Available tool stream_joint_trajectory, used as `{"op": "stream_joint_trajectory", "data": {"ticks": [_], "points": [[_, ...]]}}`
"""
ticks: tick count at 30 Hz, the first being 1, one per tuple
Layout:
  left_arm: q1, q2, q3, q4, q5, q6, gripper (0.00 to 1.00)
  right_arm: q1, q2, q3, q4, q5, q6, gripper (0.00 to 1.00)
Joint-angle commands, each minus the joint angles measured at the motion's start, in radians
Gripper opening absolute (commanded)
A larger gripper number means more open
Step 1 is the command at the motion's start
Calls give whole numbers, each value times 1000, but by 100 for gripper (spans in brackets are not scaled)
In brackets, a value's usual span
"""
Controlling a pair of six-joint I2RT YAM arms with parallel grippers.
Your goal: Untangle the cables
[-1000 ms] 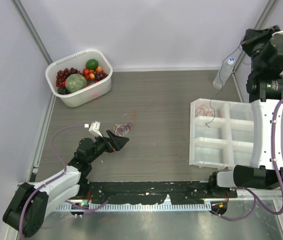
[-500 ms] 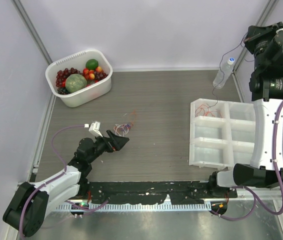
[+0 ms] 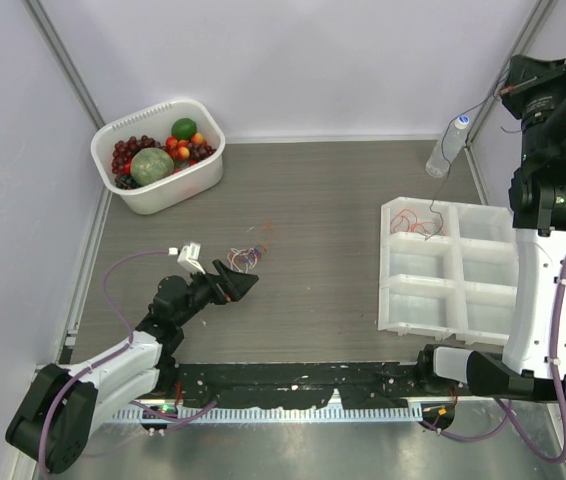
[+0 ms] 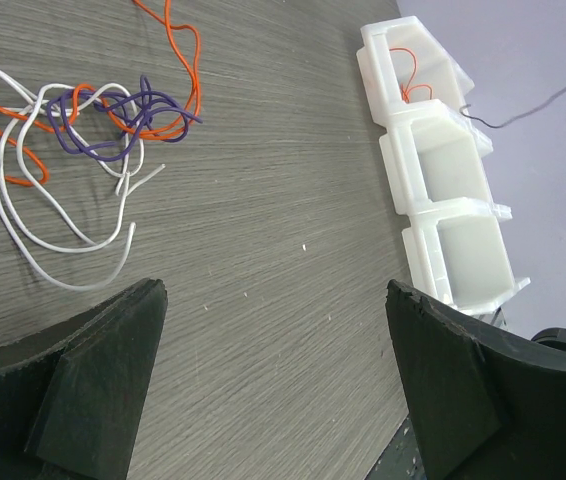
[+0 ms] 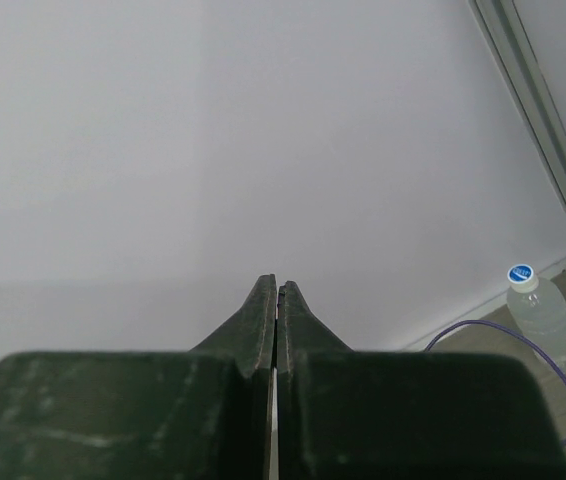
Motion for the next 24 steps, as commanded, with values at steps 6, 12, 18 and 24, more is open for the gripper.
{"op": "stream_joint_trajectory", "data": {"ticks": [6, 12, 18, 24], "points": [[-5, 6, -27, 58, 3, 9, 95, -4, -84, -72, 29, 2, -27, 1], [-5, 6, -27, 58, 6, 11, 95, -4, -150, -258, 66, 13, -14, 1], [-5, 0, -30, 56, 5, 9, 95, -4, -288, -557, 48, 39, 18, 1], [-5, -2, -27, 56, 8, 11, 95, -4, -411, -890, -144, -17, 35, 1]]}}
